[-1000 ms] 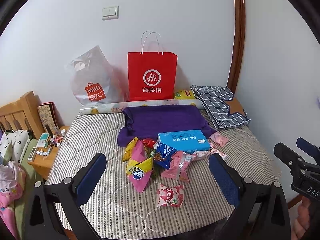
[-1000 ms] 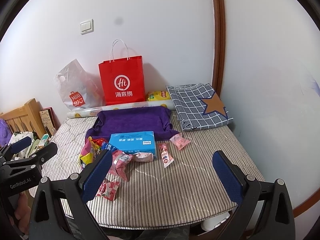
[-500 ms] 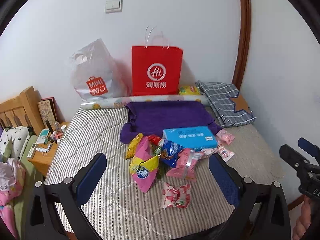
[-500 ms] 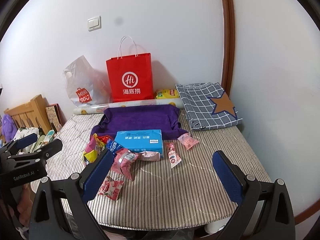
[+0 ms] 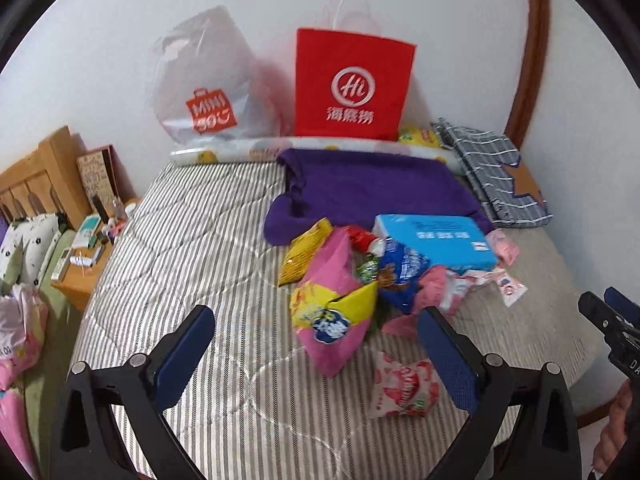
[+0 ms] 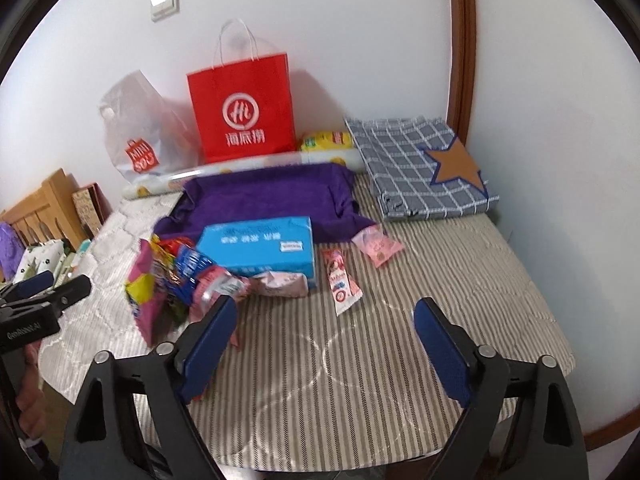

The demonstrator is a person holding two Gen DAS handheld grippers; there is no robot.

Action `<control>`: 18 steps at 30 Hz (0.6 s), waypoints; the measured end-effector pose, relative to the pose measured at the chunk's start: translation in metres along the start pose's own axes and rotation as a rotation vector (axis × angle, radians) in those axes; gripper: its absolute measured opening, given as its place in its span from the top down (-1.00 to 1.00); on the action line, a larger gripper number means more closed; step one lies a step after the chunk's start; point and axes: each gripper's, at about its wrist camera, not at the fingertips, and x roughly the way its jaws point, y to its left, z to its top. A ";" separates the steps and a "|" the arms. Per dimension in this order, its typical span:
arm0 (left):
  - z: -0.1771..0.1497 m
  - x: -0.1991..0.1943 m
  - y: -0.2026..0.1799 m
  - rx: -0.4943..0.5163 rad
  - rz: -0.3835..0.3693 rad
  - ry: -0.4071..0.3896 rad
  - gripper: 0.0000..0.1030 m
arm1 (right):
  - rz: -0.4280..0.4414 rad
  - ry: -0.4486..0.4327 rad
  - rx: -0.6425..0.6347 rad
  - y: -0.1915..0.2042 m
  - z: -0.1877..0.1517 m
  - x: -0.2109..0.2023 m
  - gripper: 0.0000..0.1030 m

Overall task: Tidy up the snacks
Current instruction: 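Grasp the pink candy packet with the right gripper while the left gripper approaches the pink-yellow chip bag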

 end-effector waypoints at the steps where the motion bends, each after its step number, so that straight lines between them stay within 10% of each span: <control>1: 0.000 0.006 0.002 -0.006 0.000 0.010 -0.91 | 0.004 0.008 0.002 -0.002 -0.001 0.007 -0.66; 18: 0.010 0.077 0.032 -0.074 -0.025 0.140 -0.90 | -0.097 0.112 0.001 -0.050 0.016 0.109 -0.26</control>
